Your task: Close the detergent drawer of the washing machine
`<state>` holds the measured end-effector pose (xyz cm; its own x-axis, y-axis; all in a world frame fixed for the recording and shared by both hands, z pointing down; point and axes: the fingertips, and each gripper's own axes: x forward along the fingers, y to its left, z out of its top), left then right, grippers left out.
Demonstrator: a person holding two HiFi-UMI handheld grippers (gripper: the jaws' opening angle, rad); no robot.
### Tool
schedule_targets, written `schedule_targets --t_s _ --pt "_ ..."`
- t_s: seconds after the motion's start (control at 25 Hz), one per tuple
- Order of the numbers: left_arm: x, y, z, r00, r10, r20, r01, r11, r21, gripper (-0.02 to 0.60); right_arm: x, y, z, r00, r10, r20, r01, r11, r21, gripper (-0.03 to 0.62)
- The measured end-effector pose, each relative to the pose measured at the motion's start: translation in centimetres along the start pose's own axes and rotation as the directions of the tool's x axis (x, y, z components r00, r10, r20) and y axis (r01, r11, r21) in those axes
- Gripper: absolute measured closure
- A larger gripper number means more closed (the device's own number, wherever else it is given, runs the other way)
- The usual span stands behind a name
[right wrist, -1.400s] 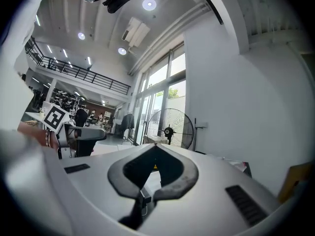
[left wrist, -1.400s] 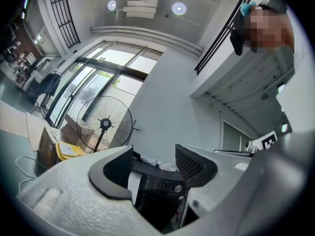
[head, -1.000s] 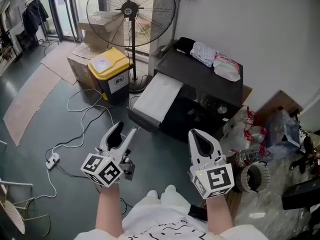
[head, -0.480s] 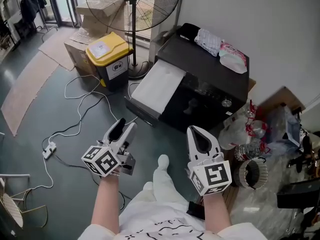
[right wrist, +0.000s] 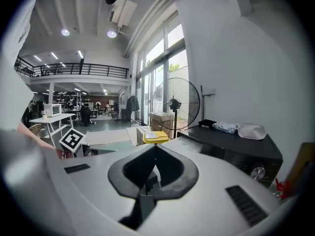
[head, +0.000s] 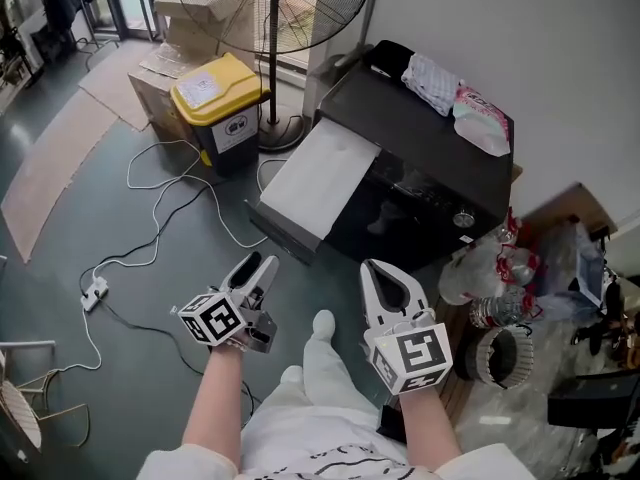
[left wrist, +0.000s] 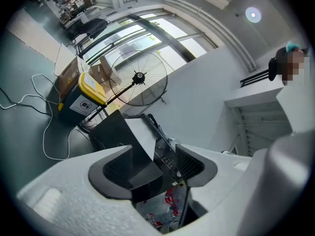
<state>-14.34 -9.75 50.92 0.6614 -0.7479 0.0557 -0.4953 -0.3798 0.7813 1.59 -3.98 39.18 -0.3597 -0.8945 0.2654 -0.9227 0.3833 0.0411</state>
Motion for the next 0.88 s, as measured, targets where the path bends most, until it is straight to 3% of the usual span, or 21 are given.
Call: schedule_targets --t_s 0.2,0.6,0.88 --pt "2.3 2.2 -1.4 0.999 0.003 -0.034 -0.005 0.999 -0.046 0.307 2.4 -1.7 -1.5 0.999 0.023 -0.048 -0.024 1.0 -0.013 0.602" --pt "6.0 6.6 -3.6 0.996 -0.06 -0.062 0.049 0.986 -0.162 0.307 6.4 -3.6 -4.3 0.99 0.071 -0.122 -0.077 0.996 -0.039 0.602" --pt "6.7 8.5 -5.0 0.99 -0.14 -0.027 0.126 0.946 -0.298 0.281 7.2 -3.2 -6.6 0.984 0.087 -0.154 -0.094 0.995 -0.04 0.602"
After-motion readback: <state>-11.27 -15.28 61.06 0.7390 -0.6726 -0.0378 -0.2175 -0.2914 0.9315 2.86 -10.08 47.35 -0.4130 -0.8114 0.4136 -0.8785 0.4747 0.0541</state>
